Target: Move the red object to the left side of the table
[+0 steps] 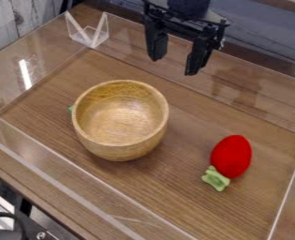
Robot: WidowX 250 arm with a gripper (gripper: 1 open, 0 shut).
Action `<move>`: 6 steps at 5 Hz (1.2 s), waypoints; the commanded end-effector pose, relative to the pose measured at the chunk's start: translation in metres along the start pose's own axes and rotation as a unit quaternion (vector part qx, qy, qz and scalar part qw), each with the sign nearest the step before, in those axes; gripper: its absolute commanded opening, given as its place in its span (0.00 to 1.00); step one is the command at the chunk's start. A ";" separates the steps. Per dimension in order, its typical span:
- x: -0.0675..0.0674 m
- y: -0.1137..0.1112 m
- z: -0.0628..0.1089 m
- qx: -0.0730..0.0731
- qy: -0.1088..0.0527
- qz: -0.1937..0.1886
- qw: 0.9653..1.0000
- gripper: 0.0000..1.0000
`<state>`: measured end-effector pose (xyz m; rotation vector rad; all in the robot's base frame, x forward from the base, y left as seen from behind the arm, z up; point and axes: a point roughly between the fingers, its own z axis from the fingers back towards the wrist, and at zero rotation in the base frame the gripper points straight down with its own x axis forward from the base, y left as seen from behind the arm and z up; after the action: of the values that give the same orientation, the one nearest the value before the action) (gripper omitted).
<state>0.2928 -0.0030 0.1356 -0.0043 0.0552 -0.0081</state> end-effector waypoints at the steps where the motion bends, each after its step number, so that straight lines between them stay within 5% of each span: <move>1: -0.009 -0.003 -0.012 -0.004 0.017 0.012 1.000 1.00; 4: -0.025 -0.096 -0.014 -0.013 0.002 -0.070 0.997 1.00; 6: -0.037 -0.117 -0.042 -0.016 -0.016 -0.073 0.997 1.00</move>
<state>0.2489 -0.1181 0.0828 -0.0272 0.0741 -0.1475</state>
